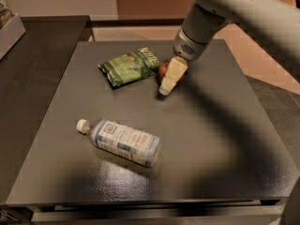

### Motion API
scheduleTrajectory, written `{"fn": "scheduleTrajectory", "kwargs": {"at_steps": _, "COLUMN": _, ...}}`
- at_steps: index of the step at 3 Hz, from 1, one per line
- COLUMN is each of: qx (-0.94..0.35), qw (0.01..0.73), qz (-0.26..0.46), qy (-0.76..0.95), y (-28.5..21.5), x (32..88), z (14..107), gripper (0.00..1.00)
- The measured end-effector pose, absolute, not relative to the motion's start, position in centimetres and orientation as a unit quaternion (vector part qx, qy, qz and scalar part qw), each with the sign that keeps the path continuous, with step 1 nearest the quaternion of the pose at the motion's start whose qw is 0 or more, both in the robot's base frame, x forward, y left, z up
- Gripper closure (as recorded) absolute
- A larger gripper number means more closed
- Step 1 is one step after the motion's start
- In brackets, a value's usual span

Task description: Move apple near green jalapeno chip bag

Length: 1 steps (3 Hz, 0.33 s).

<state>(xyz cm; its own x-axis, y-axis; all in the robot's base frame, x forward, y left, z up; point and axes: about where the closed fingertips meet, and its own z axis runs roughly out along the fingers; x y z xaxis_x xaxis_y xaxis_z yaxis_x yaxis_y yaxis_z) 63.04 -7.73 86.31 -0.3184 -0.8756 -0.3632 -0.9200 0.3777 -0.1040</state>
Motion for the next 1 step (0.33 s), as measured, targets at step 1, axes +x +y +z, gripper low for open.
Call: {"fn": "scheduleTrajectory", "kwargs": {"at_steps": 1, "qx": -0.554, "qw": 0.183, "qz": 0.061, "qy": 0.81, "y": -7.73, "x": 63.04, "z": 86.3, "gripper": 0.0}}
